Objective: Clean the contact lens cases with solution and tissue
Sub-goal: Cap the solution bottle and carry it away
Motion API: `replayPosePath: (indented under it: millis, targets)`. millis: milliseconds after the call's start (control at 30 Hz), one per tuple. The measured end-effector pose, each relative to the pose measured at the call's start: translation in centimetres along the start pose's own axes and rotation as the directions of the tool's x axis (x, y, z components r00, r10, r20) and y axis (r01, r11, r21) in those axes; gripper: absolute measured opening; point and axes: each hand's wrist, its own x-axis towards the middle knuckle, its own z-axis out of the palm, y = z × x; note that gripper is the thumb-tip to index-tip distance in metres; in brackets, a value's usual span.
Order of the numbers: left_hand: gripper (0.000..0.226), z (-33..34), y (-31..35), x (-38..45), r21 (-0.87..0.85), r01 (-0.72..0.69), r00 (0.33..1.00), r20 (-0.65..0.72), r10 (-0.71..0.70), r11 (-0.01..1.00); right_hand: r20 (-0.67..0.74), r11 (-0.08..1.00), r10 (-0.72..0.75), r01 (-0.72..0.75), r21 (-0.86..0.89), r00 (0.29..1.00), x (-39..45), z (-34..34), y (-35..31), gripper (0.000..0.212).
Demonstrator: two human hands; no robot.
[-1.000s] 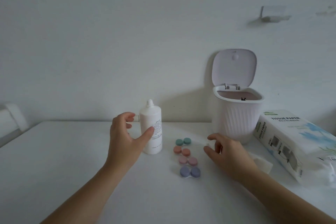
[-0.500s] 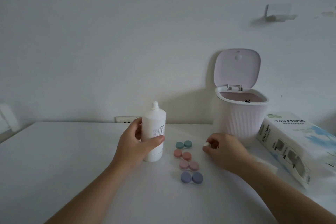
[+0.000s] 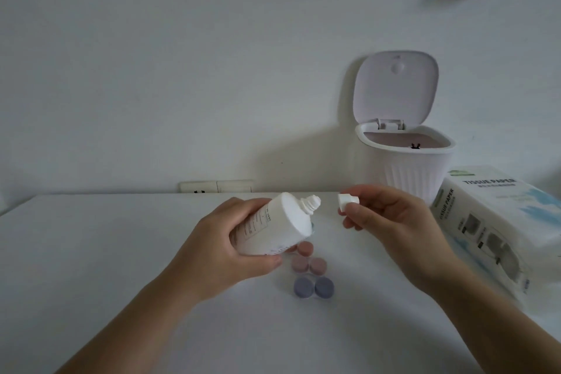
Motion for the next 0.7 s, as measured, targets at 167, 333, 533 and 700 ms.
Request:
replayPosePath:
  millis: [167, 333, 533, 700]
  targets:
    - [0.071, 0.0, -0.2, -0.1, 0.119, -0.061, 0.998, 0.035, 0.057, 0.991, 0.069, 0.999, 0.001, -0.004, 0.047, 0.998, -0.4, 0.7, 0.6, 0.023]
    - [0.073, 0.0, -0.1, -0.1, 0.163, -0.078, 0.997, 0.042, 0.072, 0.984, 0.115, 1.0, -0.022, 0.02, 0.022, 0.993, -0.5, 0.7, 0.8, 0.021]
    - [0.075, -0.1, 0.0, -0.3, 0.213, -0.085, 0.996, 0.053, 0.075, 0.973, 0.143, 0.967, -0.055, 0.088, -0.24, 0.988, -0.6, 0.6, 1.2, 0.025]
    - [0.076, -0.1, 0.3, -0.5, 0.255, -0.097, 0.995, 0.053, 0.086, 0.962, 0.159, 0.884, -0.123, 0.181, -0.431, 0.98, -0.7, 0.4, 1.0, 0.014]
